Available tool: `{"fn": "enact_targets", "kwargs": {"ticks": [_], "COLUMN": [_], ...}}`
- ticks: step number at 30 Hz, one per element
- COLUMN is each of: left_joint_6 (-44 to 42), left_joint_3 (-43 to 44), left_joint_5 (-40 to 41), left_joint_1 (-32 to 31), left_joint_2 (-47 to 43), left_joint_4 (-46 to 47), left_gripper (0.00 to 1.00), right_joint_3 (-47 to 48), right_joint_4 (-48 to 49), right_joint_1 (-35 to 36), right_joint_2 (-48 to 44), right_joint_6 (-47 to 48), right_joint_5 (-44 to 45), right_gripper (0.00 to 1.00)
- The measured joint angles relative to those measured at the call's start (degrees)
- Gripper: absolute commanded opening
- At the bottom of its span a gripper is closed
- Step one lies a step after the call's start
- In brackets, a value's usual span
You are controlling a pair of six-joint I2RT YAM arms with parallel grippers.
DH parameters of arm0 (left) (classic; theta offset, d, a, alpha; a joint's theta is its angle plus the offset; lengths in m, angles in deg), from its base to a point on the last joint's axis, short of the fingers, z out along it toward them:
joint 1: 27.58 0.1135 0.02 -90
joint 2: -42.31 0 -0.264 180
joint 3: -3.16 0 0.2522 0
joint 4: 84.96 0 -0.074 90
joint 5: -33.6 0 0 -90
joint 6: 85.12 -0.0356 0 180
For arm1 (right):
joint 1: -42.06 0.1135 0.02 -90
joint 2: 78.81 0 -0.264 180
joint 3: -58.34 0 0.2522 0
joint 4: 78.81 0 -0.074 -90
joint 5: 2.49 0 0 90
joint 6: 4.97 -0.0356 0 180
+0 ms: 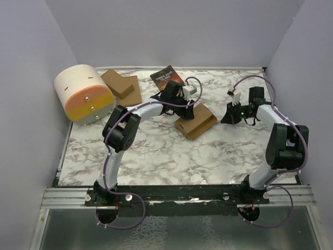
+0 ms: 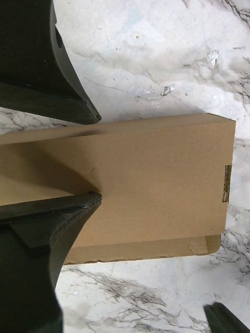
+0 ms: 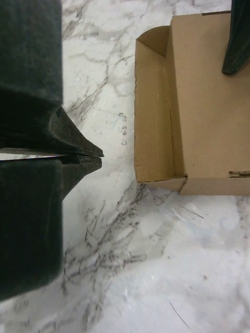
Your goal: Fold the paper box
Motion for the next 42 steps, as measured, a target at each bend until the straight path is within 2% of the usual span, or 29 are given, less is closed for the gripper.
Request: {"fn": "enact_targets", "kwargs": {"ticks": [9, 14, 25, 42], "left_joint_6": [1.38, 2.4, 5.01, 8.02], "left_joint_3": [-0.96, -1.18, -2.27, -5.84], "left_joint_5": [-0.17, -0.31, -1.38, -2.29], "left_joint_1": [0.24, 0.28, 0.33, 0.28], "left_joint_2": [-0.02, -0.02, -0.26, -1.95], "left_joint_4": [1.66, 1.95, 3.1, 5.27], "left_gripper": [0.58, 0.58, 0.57, 0.56], "right_joint_3": [-4.94, -4.28, -0.22, 14.69], "right_joint_4": [6.16, 8.28, 8.94, 5.79], "right_joint_1": [-0.2, 0.26, 2.45, 8.61], "right_joint_2": [4.66, 8.07, 11.93, 19.28], "right_joint_6": [-17.0, -21.42, -24.11, -24.02], "right_joint_5": [0.7, 1.07, 3.32, 8.2], "right_gripper": [0.01, 0.01, 0.01, 0.01]}}
